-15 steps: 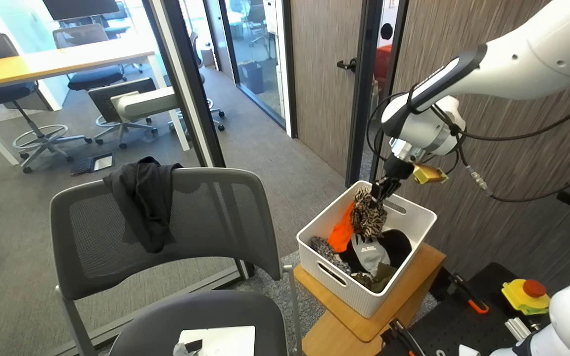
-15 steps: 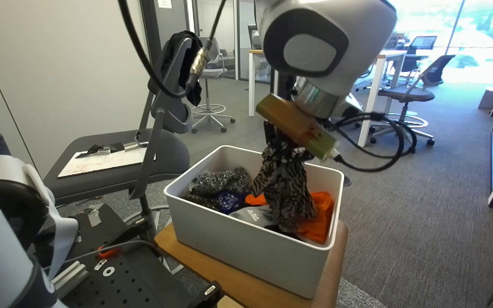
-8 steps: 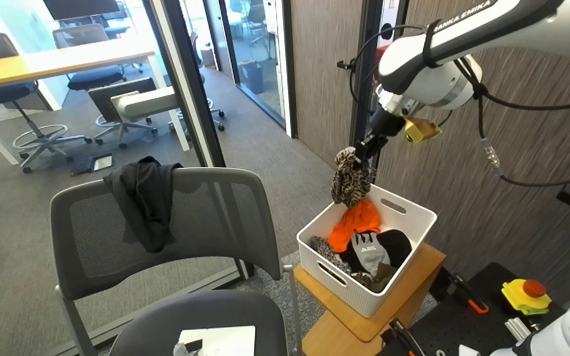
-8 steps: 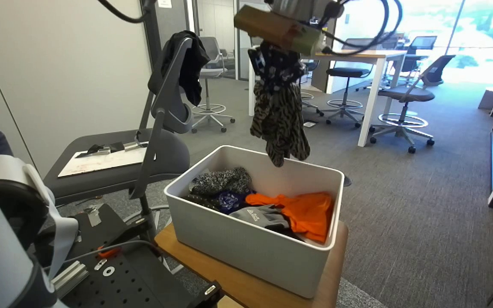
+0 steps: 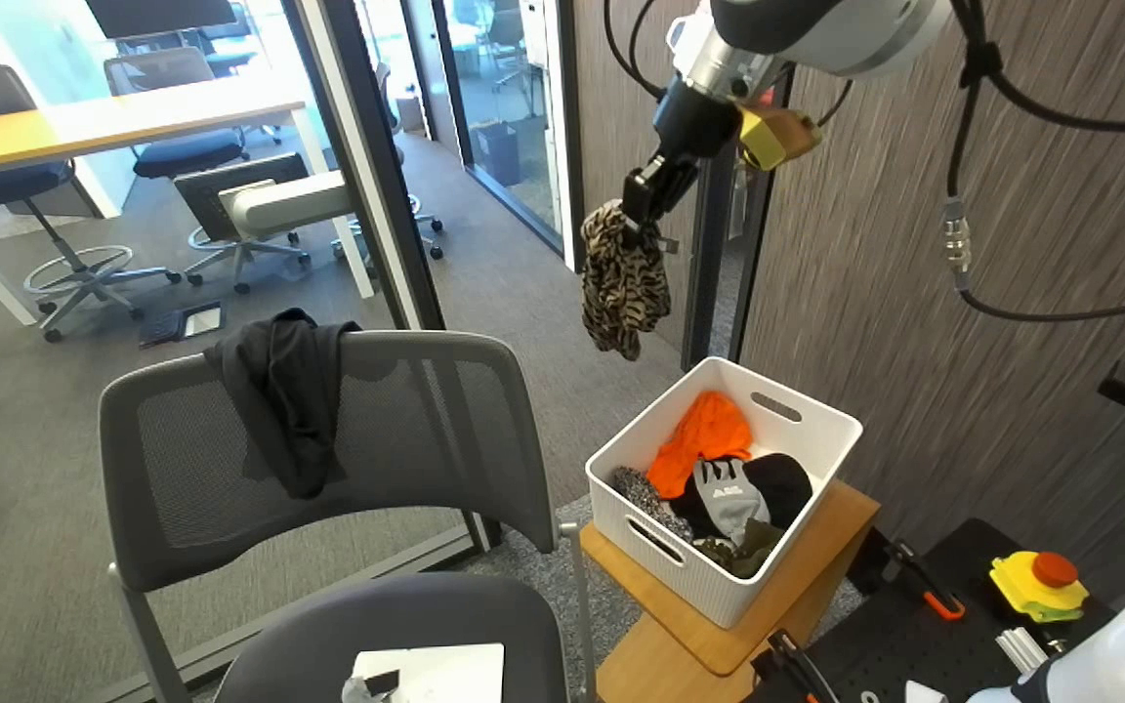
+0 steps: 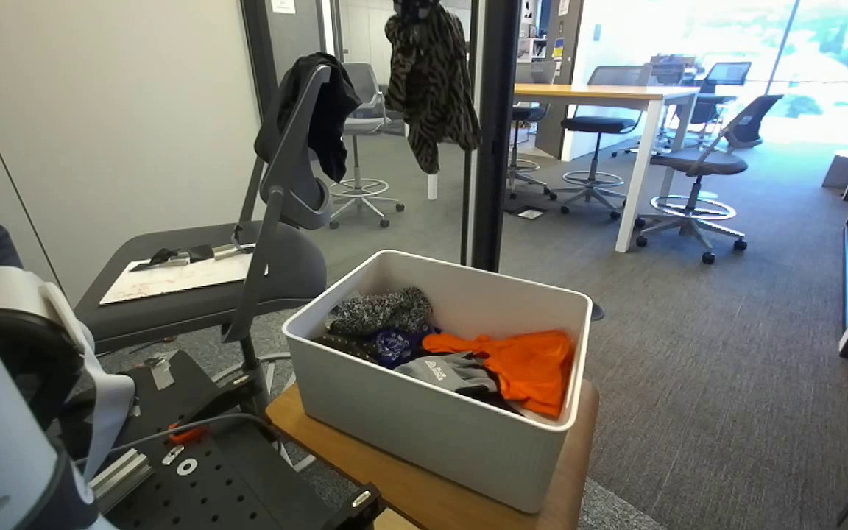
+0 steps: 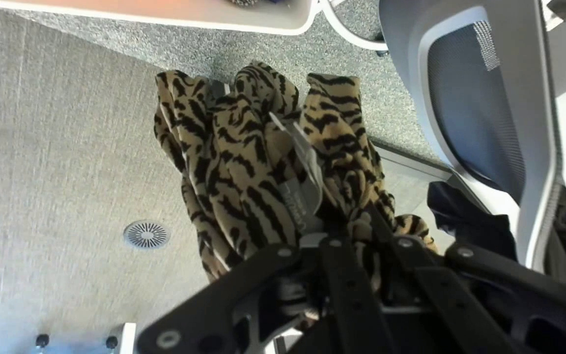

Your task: Pick a cloth in the basket and put it on the back rest of the chair

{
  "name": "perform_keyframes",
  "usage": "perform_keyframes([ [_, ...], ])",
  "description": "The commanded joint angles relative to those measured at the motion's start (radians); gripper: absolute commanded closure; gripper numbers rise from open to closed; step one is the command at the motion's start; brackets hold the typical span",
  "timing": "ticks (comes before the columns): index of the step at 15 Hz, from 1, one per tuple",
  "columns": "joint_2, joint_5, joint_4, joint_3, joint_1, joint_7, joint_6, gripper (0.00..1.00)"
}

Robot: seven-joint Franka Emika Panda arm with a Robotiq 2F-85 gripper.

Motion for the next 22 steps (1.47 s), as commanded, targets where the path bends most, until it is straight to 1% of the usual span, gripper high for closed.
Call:
perform_keyframes([
  [1,0.068,-0.057,0.185,0.027,0.063,0.078,-0.085,0.9],
  [5,0.152,-0.089,0.324,0.076,0.117,0.091,-0.159,0.9],
  [11,0.275,-0.112,0.465,0.136,0.161,0.094,-0.232,0.9],
  [14,0.327,-0.124,0.546,0.155,0.171,0.101,-0.345,0.92],
  [16,0.346,-0.138,0.584,0.166,0.177,0.124,-0.418,0.92],
  [19,0.359,-0.165,0.625,0.18,0.188,0.161,-0.494,0.92],
  [22,0.364,-0.148,0.636,0.189,0.195,0.147,-0.507,0.92],
])
